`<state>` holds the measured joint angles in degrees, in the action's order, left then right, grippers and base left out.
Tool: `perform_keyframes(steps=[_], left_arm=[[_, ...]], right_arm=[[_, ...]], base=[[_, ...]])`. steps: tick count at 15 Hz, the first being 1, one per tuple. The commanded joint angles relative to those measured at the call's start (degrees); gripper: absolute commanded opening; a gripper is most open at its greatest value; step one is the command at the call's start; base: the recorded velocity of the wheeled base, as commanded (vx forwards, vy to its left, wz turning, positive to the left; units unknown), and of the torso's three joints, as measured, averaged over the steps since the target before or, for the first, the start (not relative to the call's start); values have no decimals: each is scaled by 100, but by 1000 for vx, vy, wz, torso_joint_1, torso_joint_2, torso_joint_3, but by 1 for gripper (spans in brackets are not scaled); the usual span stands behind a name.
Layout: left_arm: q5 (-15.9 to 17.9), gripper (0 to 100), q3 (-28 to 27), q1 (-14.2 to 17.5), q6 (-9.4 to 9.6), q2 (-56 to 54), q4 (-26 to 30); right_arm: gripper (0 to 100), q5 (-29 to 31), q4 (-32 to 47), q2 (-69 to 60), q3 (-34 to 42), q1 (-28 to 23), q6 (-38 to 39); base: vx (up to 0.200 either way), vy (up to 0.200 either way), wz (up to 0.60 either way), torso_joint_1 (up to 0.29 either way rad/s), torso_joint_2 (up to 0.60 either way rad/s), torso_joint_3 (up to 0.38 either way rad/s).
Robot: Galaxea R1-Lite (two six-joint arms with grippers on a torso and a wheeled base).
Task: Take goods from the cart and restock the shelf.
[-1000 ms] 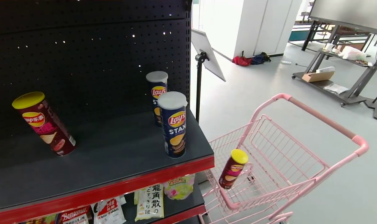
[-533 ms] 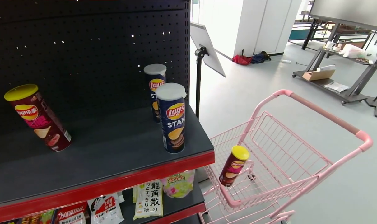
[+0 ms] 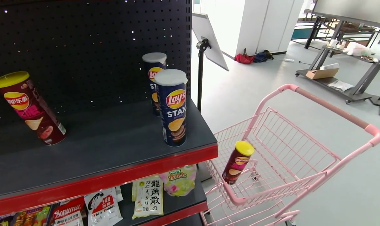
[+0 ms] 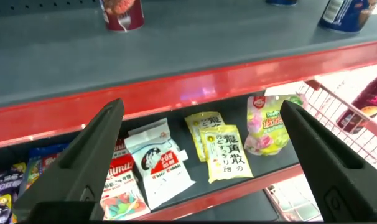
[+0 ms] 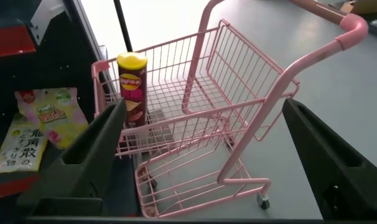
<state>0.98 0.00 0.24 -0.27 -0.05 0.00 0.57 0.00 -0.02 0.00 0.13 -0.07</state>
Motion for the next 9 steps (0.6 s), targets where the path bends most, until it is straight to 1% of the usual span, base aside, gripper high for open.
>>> perform_keyframes(steps=[1, 6, 9], left_arm=[[-1, 100, 0, 2, -8, 5, 0], [-1, 100, 0, 2, -8, 5, 0], [-1, 100, 0, 2, -8, 5, 0]], right_arm=[[100, -5, 0, 2, 0, 4, -1], [100, 4, 0, 2, 0, 4, 7], [100, -13, 0, 2, 0, 4, -10]], base=[[0, 0, 0, -144, 359, 217], [0, 0, 0, -141, 376, 234], [0, 0, 0, -49, 157, 100]])
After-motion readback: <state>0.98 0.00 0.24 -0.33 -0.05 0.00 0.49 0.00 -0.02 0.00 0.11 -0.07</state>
